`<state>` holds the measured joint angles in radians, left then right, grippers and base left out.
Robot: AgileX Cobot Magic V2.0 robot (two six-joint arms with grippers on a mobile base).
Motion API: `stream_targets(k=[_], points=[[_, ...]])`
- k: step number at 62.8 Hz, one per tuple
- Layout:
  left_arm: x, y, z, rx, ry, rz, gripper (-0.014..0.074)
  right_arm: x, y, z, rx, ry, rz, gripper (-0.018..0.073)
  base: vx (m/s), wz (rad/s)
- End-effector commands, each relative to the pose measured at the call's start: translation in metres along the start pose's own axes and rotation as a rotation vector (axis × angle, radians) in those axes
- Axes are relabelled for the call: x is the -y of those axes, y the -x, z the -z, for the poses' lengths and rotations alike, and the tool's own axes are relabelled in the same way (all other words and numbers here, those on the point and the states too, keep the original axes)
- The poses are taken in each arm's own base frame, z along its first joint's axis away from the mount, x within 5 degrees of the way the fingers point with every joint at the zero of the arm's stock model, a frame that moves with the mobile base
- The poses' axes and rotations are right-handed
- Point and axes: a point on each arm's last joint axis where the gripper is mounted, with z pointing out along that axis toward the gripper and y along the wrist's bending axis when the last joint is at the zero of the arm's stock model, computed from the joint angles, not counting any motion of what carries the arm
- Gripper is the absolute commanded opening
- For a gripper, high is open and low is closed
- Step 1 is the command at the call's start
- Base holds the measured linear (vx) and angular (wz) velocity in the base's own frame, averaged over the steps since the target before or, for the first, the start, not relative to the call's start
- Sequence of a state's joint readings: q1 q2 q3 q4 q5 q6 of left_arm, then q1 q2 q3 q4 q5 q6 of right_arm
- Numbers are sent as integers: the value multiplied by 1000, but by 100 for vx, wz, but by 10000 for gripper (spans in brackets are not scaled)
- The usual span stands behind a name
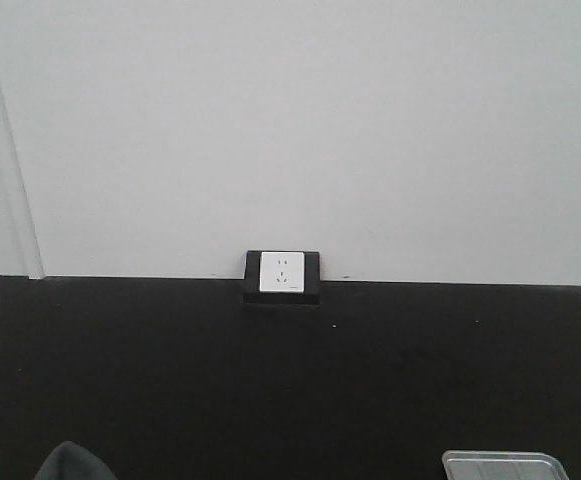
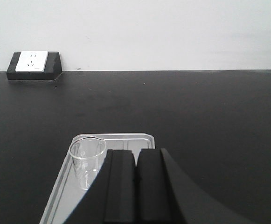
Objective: Wipe beaker with gray cloth and return to tray
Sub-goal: 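Close the left gripper on the gray cloth and lift it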
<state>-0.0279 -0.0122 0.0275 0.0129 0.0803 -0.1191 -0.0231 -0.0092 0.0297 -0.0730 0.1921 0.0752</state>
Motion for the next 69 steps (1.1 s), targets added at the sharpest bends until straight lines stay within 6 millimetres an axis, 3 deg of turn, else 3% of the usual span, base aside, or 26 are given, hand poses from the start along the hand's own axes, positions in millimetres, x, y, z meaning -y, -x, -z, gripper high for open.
stream_targets(k=[1,16,33,40,43,54,61,69], points=[[0,-2,0,64,-8,6,-6,0,6,1,85,2,19,-8,0,0],[0,0,0,80,-10,7,-6,-1,9,1,118,4,21,-8,0,0],[2,13,2,212,-28,27,-6,-3,31,6,363,25,15,-8,0,0],[4,38,7,289,-36,8,-3,-2,51,12,380,21,12,-8,0,0],[6,57,12,299,-34,-14,1,-2,62,14,341,15,12,-8,0,0],[11,116,17,157,0,-45,39,0,118,17,203,-6,10,-8,0,0],[13,138,3,33,18,-44,93,0,141,6,137,-10,10,-4,0,0],[13,141,-28,-113,32,-44,204,0,148,-17,44,-10,11,10,0,0]])
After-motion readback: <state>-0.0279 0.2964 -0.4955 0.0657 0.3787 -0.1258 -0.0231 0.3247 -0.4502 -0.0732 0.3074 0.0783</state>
